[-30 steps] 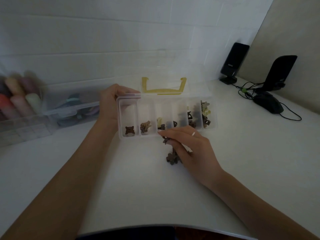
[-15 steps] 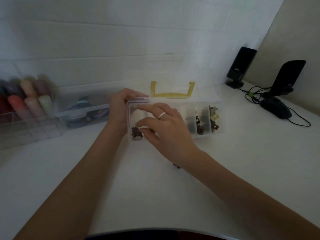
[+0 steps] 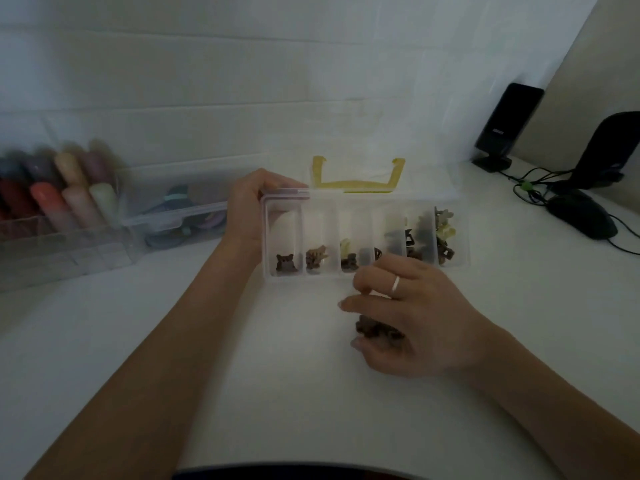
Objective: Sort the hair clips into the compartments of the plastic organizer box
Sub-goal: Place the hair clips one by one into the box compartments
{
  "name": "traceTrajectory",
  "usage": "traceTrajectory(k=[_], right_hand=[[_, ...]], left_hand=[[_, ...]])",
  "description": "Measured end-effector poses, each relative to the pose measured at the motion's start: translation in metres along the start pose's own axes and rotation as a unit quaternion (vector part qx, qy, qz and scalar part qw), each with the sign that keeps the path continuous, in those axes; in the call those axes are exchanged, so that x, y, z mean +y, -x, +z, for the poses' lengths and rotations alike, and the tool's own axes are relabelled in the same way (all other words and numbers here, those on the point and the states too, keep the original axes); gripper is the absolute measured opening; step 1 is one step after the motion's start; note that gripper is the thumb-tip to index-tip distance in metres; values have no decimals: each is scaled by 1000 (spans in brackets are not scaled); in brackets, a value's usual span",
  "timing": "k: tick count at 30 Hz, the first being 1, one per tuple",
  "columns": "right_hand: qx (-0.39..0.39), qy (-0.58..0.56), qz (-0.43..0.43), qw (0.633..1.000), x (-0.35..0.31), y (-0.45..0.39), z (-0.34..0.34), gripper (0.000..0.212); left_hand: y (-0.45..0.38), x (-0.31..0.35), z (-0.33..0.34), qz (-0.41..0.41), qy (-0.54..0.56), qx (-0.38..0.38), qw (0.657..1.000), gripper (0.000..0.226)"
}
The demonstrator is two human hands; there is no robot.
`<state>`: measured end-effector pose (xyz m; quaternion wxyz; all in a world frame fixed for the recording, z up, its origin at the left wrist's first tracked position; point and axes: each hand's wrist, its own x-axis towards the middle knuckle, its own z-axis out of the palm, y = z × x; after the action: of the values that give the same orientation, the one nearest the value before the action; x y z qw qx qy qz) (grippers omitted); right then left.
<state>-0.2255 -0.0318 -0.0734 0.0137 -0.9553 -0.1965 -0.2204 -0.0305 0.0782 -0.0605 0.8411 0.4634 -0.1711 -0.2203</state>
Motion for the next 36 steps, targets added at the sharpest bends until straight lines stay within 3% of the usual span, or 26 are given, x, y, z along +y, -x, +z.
traceTrajectory(k=[4, 9, 14, 19, 27, 31, 36], right_hand=[[-118, 6, 40, 992, 2, 1, -3, 24], [-134, -33, 81, 987, 3, 1, -2, 13], [-60, -94, 103, 988, 5, -1, 4, 14], [13, -203, 167, 965, 3, -3, 3, 26], [74, -243, 174, 952, 2, -5, 4, 27], [114, -294, 216, 924, -1, -5, 4, 50], [166, -355, 242, 888, -2, -7, 2, 40]], left_hand=[[3, 4, 3, -9, 14, -20, 1000, 23], [1, 2, 1, -13, 11, -4, 1000, 23], [-3, -1, -1, -5, 7, 16, 1000, 23], [-1, -1, -1, -8, -8, 15, 1000, 25], [4, 2, 4, -15, 14, 8, 1000, 24], [3, 2, 3, -17, 17, 7, 1000, 23], [2, 0, 3, -8, 14, 4, 1000, 23]])
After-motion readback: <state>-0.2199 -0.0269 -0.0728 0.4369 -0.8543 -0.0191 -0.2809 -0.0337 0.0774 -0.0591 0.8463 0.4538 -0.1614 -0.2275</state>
